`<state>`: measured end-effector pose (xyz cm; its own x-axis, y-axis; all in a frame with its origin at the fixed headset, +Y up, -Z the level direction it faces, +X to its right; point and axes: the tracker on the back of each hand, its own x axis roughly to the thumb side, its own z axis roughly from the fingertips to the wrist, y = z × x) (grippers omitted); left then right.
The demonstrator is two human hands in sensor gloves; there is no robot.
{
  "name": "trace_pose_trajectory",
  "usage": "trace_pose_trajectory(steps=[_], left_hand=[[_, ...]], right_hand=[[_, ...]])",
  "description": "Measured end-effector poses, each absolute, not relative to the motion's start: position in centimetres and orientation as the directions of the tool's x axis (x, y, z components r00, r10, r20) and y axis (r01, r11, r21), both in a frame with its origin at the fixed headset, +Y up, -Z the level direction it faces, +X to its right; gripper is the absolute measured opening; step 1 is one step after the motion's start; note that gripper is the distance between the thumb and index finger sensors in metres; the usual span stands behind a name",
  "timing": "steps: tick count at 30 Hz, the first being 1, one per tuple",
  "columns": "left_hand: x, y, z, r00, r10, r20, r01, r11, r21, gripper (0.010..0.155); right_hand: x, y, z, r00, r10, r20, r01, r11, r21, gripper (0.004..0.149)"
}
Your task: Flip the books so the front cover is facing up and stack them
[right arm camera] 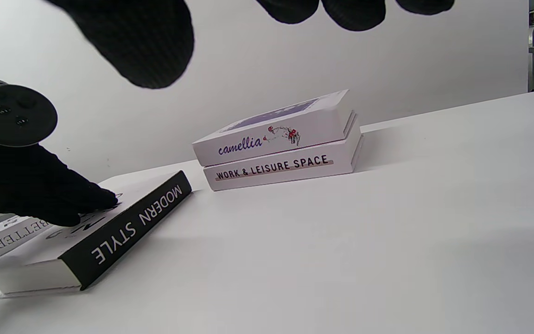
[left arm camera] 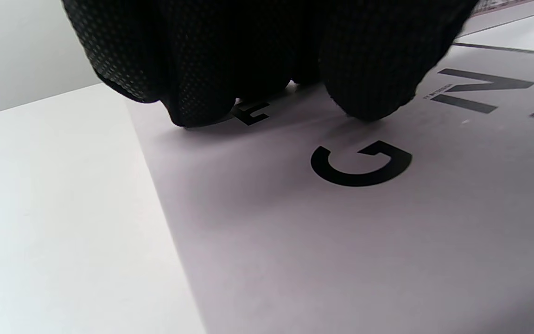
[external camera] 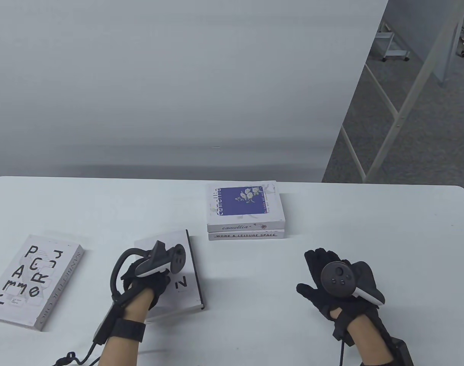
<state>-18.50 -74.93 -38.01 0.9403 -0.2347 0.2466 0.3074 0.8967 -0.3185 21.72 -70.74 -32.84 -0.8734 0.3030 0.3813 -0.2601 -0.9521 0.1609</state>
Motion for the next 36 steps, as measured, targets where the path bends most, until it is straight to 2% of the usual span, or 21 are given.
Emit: trace_pose_trajectory(steps=[10, 14, 24, 30, 31, 36], left_hand=[[-12.6, -74.8, -34.6, 0.870, -0.227, 0.437, 0.354, 0.905, -0.236, 0.056], [-9.8, -75.1, -34.1, 0.842, -0.232, 0.487, 0.358, 0.916, -0.182, 0.056], [-4.0, -75.2, -33.1, 0.808, -0.193, 0.556, 0.318, 0.938, -0.136, 0.057], [-3.0, -75.2, -32.3, 0.817, -0.192, 0.544, 0.301, 0.946, -0.117, 0.057], [-3.2, -75.1, -32.2, 0.824, -0.185, 0.536, 0.293, 0.948, -0.123, 0.057], [-6.0, -74.7, -31.6, 0.892, -0.086, 0.444, 0.144, 0.985, -0.100, 0.063]], right_hand=[[20.8, -71.6, -32.9, -0.876, 0.302, 0.377, -0.247, -0.950, 0.189, 0.082], [20.4, -72.2, -33.0, -0.882, 0.288, 0.374, -0.225, -0.953, 0.203, 0.082], [18.6, -74.6, -33.3, -0.876, 0.280, 0.394, -0.186, -0.948, 0.260, 0.082], [17.6, -77.2, -33.5, -0.856, 0.330, 0.399, -0.219, -0.929, 0.299, 0.081], [17.3, -78.0, -33.7, -0.858, 0.333, 0.391, -0.200, -0.918, 0.343, 0.080], [16.5, -78.1, -33.8, -0.871, 0.297, 0.391, -0.166, -0.928, 0.334, 0.076]])
